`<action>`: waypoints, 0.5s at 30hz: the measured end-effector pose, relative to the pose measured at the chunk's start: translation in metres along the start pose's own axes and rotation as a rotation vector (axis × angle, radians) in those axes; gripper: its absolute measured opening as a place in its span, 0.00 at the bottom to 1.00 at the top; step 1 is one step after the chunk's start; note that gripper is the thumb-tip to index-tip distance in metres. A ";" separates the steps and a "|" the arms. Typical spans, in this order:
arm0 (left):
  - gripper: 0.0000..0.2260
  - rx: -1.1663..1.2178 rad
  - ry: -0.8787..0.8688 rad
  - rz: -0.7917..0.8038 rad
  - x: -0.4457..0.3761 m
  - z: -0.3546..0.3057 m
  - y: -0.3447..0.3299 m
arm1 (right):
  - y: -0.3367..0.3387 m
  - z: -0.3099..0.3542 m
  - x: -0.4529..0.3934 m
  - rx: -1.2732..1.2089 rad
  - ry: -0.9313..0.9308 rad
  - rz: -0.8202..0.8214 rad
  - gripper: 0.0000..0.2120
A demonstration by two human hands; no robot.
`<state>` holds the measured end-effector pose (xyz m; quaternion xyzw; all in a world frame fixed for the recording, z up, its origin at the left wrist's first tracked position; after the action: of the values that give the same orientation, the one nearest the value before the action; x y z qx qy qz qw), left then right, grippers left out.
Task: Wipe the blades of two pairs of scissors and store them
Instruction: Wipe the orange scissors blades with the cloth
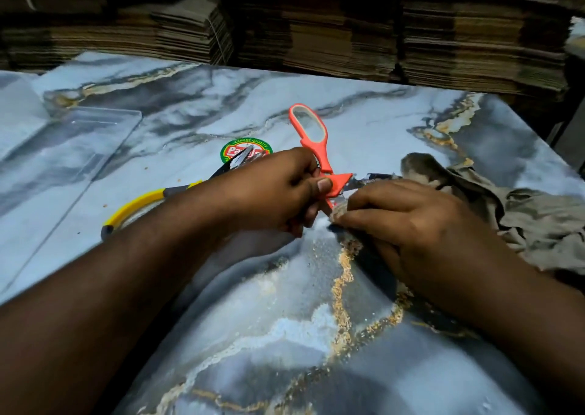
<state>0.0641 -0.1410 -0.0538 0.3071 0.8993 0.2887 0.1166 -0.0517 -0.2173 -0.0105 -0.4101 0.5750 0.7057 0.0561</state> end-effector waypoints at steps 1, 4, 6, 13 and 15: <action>0.10 0.000 -0.004 0.003 0.000 0.000 0.000 | 0.002 0.001 0.005 -0.001 0.009 0.028 0.16; 0.10 -0.009 -0.004 -0.016 -0.001 0.001 0.001 | 0.008 0.003 0.015 -0.008 0.032 0.060 0.19; 0.10 -0.032 -0.004 -0.015 -0.002 0.000 0.000 | 0.004 0.001 0.010 -0.002 0.013 0.030 0.16; 0.12 -0.055 0.014 -0.033 -0.002 0.001 0.001 | 0.000 0.000 0.008 0.072 -0.066 -0.027 0.16; 0.12 -0.068 0.002 -0.035 -0.002 -0.001 0.001 | -0.001 0.001 0.010 0.099 -0.065 -0.021 0.18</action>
<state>0.0662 -0.1417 -0.0525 0.2870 0.8943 0.3171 0.1312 -0.0582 -0.2200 -0.0173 -0.3895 0.6028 0.6888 0.1022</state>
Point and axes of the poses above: each hand's wrist, its own x-axis away from the middle knuckle, its own y-axis out of the back of the hand, z = x × y, the point moved 10 cm from there along -x, towards the middle knuckle, and after that the axes turned 13 degrees about -z, right-handed, at the moved point
